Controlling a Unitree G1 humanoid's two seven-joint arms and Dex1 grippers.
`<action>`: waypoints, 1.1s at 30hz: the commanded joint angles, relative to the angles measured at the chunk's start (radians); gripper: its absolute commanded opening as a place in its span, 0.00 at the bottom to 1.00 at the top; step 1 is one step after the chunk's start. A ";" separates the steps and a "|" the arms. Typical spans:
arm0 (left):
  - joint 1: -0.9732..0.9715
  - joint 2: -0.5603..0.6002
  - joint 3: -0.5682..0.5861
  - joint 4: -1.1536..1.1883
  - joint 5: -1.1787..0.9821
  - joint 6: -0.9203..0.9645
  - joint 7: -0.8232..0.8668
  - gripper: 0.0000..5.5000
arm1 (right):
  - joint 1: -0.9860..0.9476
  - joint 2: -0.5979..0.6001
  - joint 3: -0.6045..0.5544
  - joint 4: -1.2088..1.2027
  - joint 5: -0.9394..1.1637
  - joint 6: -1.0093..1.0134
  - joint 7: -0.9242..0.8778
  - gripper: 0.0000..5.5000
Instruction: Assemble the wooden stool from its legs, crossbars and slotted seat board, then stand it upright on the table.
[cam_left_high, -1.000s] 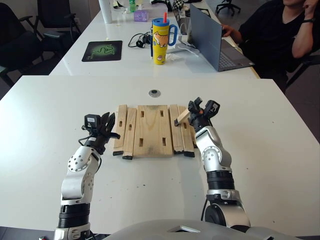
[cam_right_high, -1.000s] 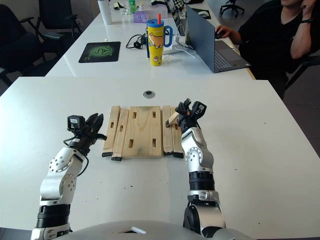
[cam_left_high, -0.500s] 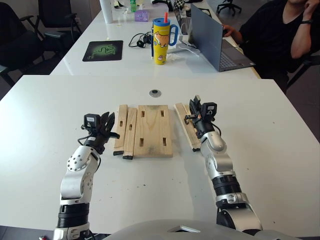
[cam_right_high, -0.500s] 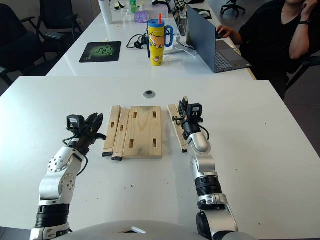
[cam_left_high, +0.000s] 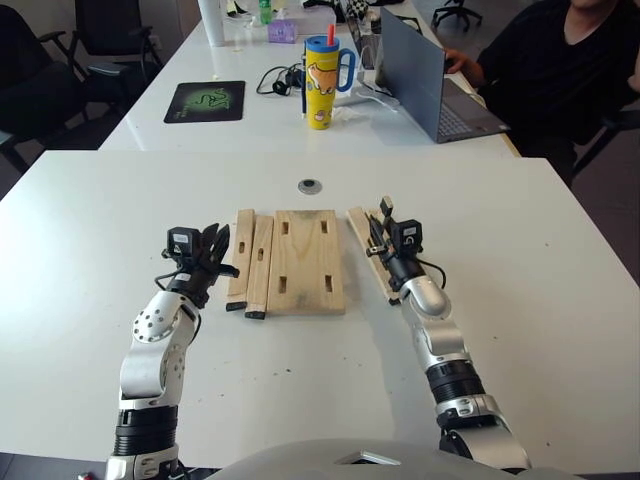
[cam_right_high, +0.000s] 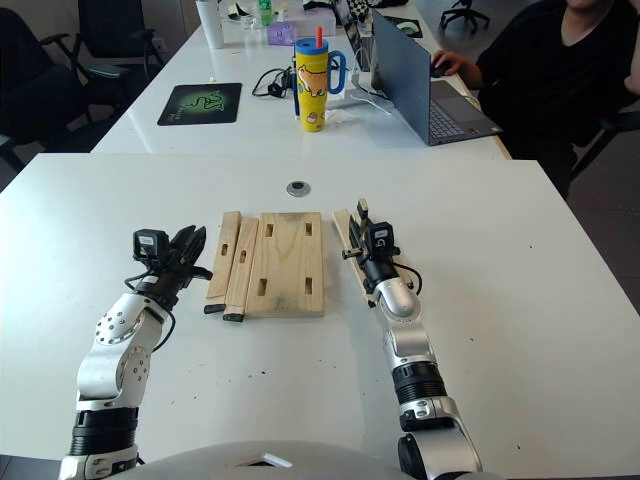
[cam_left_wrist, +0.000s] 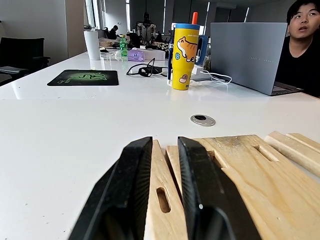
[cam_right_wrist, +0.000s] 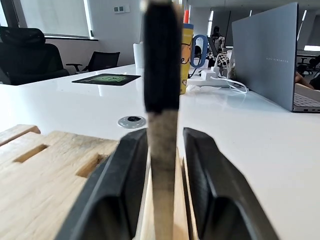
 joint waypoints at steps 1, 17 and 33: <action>-0.001 -0.003 0.007 -0.017 -0.004 0.009 0.008 0.18 | -0.132 0.001 -0.019 -0.120 0.008 0.052 -0.028 0.26; 0.031 -0.032 0.002 -0.023 0.005 -0.005 0.021 0.18 | -0.240 -0.049 -0.003 0.149 -0.022 0.269 0.006 0.26; 0.042 -0.046 -0.003 -0.007 0.006 -0.017 0.021 0.18 | -0.413 -0.014 -0.173 -0.248 0.184 0.282 -0.077 0.26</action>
